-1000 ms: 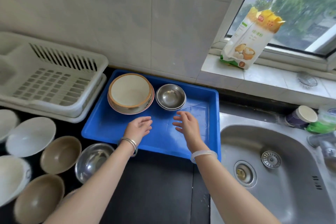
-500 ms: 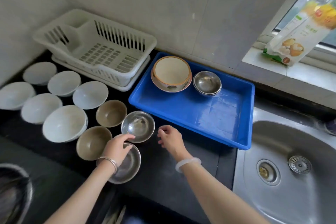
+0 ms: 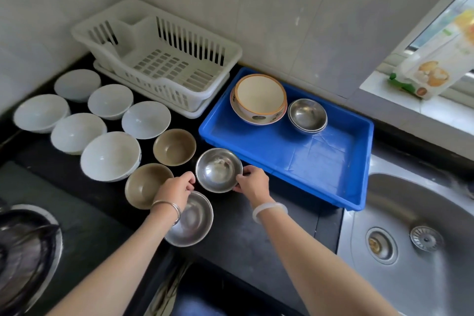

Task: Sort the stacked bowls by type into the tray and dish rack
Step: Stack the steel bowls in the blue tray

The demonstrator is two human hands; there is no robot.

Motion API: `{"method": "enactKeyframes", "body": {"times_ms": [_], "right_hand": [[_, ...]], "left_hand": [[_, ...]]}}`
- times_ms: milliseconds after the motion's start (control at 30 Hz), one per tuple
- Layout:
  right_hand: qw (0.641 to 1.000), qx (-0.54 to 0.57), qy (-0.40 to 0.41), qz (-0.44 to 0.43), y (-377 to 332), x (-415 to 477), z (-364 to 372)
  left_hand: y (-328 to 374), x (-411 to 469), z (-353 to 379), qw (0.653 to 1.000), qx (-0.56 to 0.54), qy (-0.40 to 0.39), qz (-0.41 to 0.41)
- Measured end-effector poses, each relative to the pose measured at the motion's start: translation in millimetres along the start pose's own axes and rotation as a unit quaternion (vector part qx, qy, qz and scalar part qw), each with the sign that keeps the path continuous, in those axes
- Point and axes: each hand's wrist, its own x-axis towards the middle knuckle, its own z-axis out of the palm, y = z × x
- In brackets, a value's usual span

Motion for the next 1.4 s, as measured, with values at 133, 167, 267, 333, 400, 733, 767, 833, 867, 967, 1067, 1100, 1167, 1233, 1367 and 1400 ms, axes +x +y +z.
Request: {"method": "enactKeyframes", "body": {"times_ms": [133,167,267,333,400,733,767,833,867,967,1067,1100,1167,1233,1367,1400], "right_hand": [[1.0,0.008,0.016,0.0,7,-14,-18],[1.0,0.008,0.019,-0.001,9,-17,-23],[1.0,0.017,0.018,-0.006,11,-26,-32],[1.0,0.023,0.017,-0.012,10,-30,-38],[0.999,0.02,0.024,-0.02,8,-31,-45],[0.999,-0.03,0.031,-0.021,6,-31,-54],[0.999,-0.038,0.029,-0.023,8,-31,-53],[0.998,-0.053,0.021,-0.027,12,-32,-50],[0.998,-0.058,0.016,-0.029,14,-32,-48],[0.997,-0.071,0.016,-0.036,18,-32,-43],[0.996,-0.071,0.02,-0.043,19,-29,-41],[0.996,-0.071,0.021,-0.044,20,-28,-41],[0.996,-0.073,0.026,-0.044,23,-26,-41],[0.995,-0.082,0.027,-0.039,25,-24,-42],[0.999,-0.022,-0.032,0.033,26,-23,-42],[0.998,0.009,-0.049,0.049,26,-23,-42]], "left_hand": [[3,4,-1,1.0,-0.001,-0.02,-0.006],[5,5,-1,1.0,-0.002,-0.023,-0.009],[12,10,0,1.0,-0.008,-0.019,-0.021],[17,14,2,0.999,-0.021,-0.014,-0.032],[21,20,4,0.998,-0.043,-0.016,-0.046],[38,19,14,0.883,-0.413,-0.079,-0.209],[37,18,15,0.873,-0.43,-0.083,-0.215],[35,17,16,0.857,-0.455,-0.085,-0.226],[34,16,16,0.854,-0.461,-0.084,-0.228],[31,14,18,0.858,-0.456,-0.087,-0.219],[32,11,21,0.866,-0.439,-0.099,-0.216],[32,11,22,0.868,-0.435,-0.103,-0.215],[31,11,23,0.871,-0.428,-0.108,-0.217],[31,11,24,0.869,-0.429,-0.109,-0.221],[35,10,22,0.871,-0.424,-0.112,-0.222],[37,10,22,0.872,-0.421,-0.113,-0.222]]}}
